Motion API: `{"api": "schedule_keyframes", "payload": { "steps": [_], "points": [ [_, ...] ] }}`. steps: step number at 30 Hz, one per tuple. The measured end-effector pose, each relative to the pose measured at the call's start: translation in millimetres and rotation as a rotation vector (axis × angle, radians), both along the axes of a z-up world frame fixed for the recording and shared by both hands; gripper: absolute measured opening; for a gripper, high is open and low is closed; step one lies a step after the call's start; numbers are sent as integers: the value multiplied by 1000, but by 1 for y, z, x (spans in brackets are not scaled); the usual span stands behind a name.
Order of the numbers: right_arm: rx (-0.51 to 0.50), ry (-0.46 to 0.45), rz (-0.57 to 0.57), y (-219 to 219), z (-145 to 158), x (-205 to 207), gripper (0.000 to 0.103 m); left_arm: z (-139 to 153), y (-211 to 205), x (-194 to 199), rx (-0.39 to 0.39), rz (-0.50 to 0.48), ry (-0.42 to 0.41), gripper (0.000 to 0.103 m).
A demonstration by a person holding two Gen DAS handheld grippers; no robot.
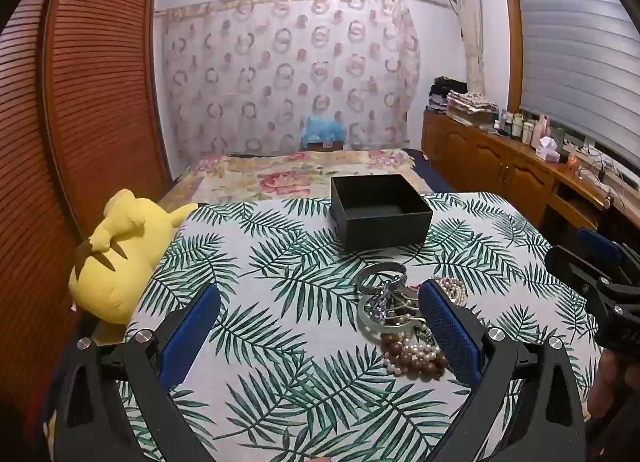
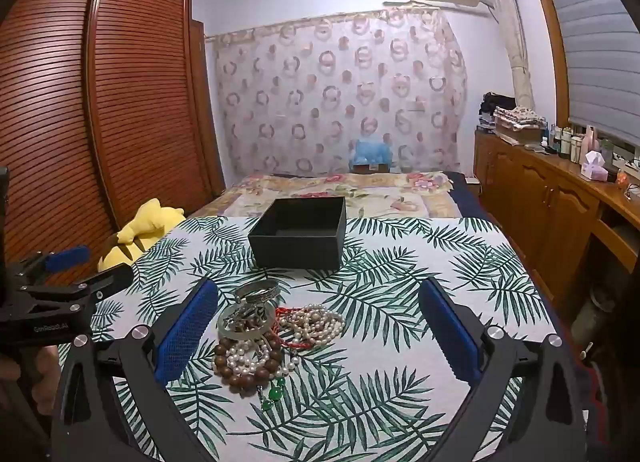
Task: Organize jewelry
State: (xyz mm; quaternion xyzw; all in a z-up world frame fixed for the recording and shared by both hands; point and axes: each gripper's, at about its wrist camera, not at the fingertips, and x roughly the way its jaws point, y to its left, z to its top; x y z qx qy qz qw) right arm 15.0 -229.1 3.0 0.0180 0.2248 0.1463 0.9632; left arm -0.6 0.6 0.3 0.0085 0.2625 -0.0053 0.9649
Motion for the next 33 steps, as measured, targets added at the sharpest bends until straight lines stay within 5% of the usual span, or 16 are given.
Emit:
{"api": "schedule_keyframes", "payload": {
  "steps": [33],
  "points": [
    [7,4,0,-1,2,0,100,0,0,0,6,-1,4,96]
  ]
}}
